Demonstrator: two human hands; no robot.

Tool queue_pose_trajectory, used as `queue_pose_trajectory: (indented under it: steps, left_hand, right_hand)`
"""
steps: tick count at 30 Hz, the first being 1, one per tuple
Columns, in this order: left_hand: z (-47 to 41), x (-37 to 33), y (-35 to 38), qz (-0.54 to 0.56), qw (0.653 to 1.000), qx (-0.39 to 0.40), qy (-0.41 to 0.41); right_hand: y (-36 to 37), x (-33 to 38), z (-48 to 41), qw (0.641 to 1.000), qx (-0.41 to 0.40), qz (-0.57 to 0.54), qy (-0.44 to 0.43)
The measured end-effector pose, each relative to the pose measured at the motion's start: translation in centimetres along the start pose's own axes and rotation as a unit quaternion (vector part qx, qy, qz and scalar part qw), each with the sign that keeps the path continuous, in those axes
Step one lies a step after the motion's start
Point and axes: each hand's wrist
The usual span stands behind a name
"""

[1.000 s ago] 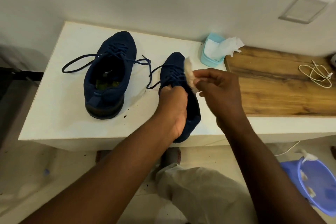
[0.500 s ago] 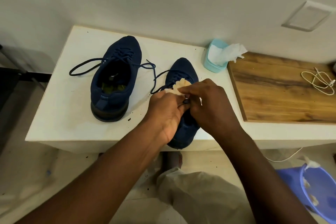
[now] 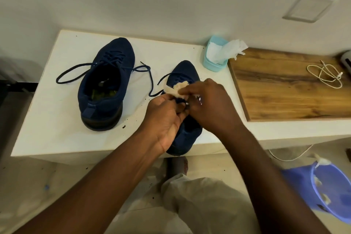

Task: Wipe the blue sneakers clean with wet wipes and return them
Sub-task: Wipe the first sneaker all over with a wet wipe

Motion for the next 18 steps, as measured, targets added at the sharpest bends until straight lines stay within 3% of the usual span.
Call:
queue_pose_trajectory:
  steps: [3, 6, 9, 11, 12, 13, 15, 17, 18]
  left_hand:
    - [0.2, -0.1, -0.2, -0.023, 1.000, -0.003, 0.011]
    - [0.6, -0.1, -0.1, -0.019, 1.000, 0.011, 0.011]
    - [0.6, -1.0, -0.1, -0.043, 0.999, 0.024, 0.017]
    - [1.2, -2.2, -0.4, -0.188, 0.977, 0.077, 0.062]
    - [1.9, -3.1, -0.8, -0.319, 0.935, 0.111, 0.110]
    - [2.6, -3.9, -1.1, -0.454, 0.863, 0.150, 0.166]
    - [3.8, -4.9, -1.8, -0.655, 0.675, 0.231, 0.248]
    - [4.2, -4.8, -2.2, -0.780, 0.513, 0.249, 0.256]
    - [4.0, -4.5, -2.4, -0.806, 0.470, 0.240, 0.268]
  right_hand:
    - [-0.8, 0.8, 0.1, 0.997, 0.073, 0.026, 0.003]
    - [-2.5, -0.2, 0.0, 0.985, 0.101, -0.099, 0.101]
    - [-2.6, -2.0, 0.1, 0.936, -0.015, -0.284, 0.209]
    - [-1.8, -3.2, -0.2, 0.905, -0.111, -0.313, 0.265]
    - [-1.4, -3.7, -0.3, 0.886, -0.130, -0.333, 0.294]
    - [-0.8, -4.1, -0.2, 0.865, -0.133, -0.361, 0.321]
    - [0.0, -4.8, 0.1, 0.830, -0.116, -0.416, 0.353]
    - [0.5, -5.1, 0.4, 0.814, -0.100, -0.440, 0.365]
    - [0.6, -5.2, 0.4, 0.812, -0.099, -0.446, 0.363]
Point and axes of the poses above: each hand's wrist, its own z-axis away from the middle knuckle, its own y-axis out of the palm, x = y × z, and after that the axes turned 9 degrees about -x, right-handed
